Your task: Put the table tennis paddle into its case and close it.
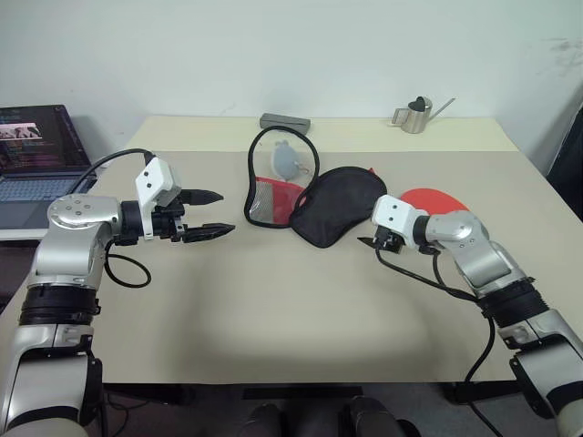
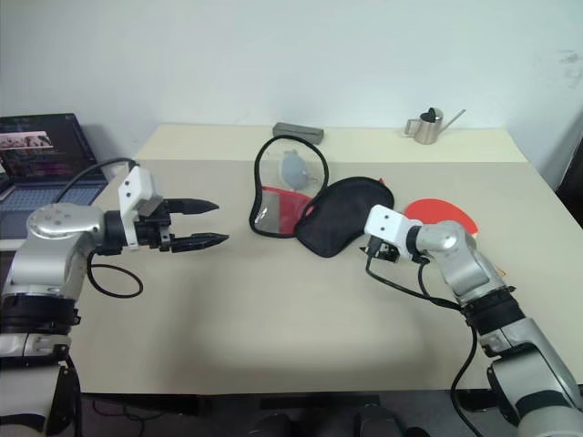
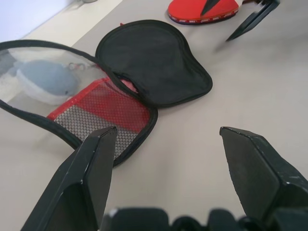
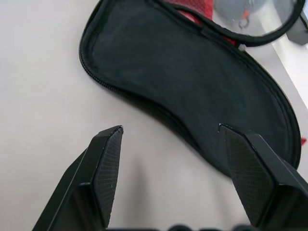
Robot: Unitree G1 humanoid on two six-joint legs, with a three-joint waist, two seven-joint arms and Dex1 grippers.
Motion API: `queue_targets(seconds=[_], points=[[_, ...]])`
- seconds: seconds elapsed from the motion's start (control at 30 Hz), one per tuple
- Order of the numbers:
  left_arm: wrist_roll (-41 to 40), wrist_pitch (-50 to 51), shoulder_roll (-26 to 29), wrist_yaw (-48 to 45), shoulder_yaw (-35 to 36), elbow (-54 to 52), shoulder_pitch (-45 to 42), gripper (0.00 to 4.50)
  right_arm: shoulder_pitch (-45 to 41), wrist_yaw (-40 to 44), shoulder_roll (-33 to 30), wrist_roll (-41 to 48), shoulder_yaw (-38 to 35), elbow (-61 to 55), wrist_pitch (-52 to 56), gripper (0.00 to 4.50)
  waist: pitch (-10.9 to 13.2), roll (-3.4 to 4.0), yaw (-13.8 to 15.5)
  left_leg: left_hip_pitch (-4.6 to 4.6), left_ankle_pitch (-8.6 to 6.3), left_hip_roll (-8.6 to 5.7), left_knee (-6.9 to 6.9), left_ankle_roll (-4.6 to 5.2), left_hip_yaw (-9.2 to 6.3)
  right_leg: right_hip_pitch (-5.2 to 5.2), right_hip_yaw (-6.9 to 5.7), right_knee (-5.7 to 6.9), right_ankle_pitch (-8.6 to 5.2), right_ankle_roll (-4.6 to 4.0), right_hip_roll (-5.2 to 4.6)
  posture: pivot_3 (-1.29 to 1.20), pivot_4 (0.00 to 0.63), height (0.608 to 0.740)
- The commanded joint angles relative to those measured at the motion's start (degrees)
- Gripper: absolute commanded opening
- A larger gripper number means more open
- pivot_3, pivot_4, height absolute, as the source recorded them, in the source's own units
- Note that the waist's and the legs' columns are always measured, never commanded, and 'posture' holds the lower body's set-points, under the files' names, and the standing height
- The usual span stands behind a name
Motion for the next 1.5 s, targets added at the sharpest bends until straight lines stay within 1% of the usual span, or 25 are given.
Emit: queue_targets(seconds=[0.03, 0.33, 0.63, 0.8, 0.93, 1.13, 1.23, 1.5], points=[[-0.5, 0.2, 1.1, 0.0, 1.3, -2.1, -0.1, 3.74, -3.5, -3.4, 0.6, -5.2, 0.8, 5.2, -7.9, 3.44, 0.0, 0.0, 0.0, 0.0, 0.0, 0.0, 0.0, 0.0, 0.0, 0.0, 0.0, 0.0, 0.0, 0.0, 0.0, 0.0, 0.15, 0.74], [-0.5, 0.7, 1.0, 0.3, 1.3, -2.5, -0.5, 3.74, -8.9, -8.3, 3.1, -14.6, 4.6, 18.0, -20.3, 3.44, 0.0, 0.0, -0.3, -0.03, 0.01, 0.02, -0.01, -0.02, 0.07, -0.1, 0.08, 0.04, 0.01, -0.01, 0.06, 0.0, 0.15, 0.74], [-0.4, 0.3, 0.5, 0.6, 1.3, -1.9, -0.9, 3.74, -11.9, -12.0, 6.6, -19.7, 5.8, 23.1, -24.9, 3.44, 0.0, 0.0, -0.9, -0.03, 0.03, 0.04, -0.01, -0.05, 0.06, -0.11, 0.09, 0.06, 0.01, -0.01, 0.09, 0.0, 0.15, 0.74], [-0.4, 0.3, 0.4, 0.8, 1.3, -2.0, -0.8, 3.74, -12.0, -12.0, 7.4, -21.3, 6.4, 22.5, -26.7, 3.44, 0.0, 0.0, -1.0, -0.03, 0.09, 0.03, -0.01, -0.16, 0.05, -0.12, 0.09, 0.06, 0.01, -0.01, 0.1, 0.0, 0.15, 0.74], [-0.4, 0.0, 0.4, 0.8, 1.5, -1.8, -0.6, 3.74, -10.3, -10.7, 6.9, -21.2, 6.4, 18.8, -27.9, 3.44, 0.0, 0.0, -1.0, -0.03, 0.13, 0.03, -0.01, -0.22, 0.05, -0.12, 0.1, 0.06, 0.01, -0.01, 0.1, 0.0, 0.15, 0.74], [-0.4, -0.2, 0.3, 0.9, 1.5, -1.6, -0.4, 3.74, -6.3, -7.9, 7.3, -19.8, 5.9, 12.1, -26.9, 3.44, 0.0, 0.0, -1.1, -0.03, 0.13, 0.04, -0.01, -0.22, 0.02, -0.12, 0.09, 0.08, 0.01, -0.01, 0.11, 0.0, 0.15, 0.74], [-0.4, -0.4, 0.2, 0.9, 1.5, -1.3, -0.6, 3.74, -4.6, -7.2, 7.2, -20.7, 6.5, 10.0, -27.1, 3.44, 0.0, 0.0, -1.1, -0.03, 0.12, 0.03, -0.01, -0.21, 0.03, -0.12, 0.1, 0.09, 0.01, -0.01, 0.11, 0.0, 0.15, 0.74], [-0.3, -1.0, 0.1, 1.0, 1.2, -0.4, -1.2, 3.74, -4.7, -10.8, 8.4, -24.7, 7.3, 11.0, -26.5, 3.44, 0.0, 0.0, -1.1, -0.02, 0.13, 0.04, -0.01, -0.22, 0.02, -0.12, 0.1, 0.1, 0.01, -0.02, 0.13, 0.0, 0.15, 0.74]])
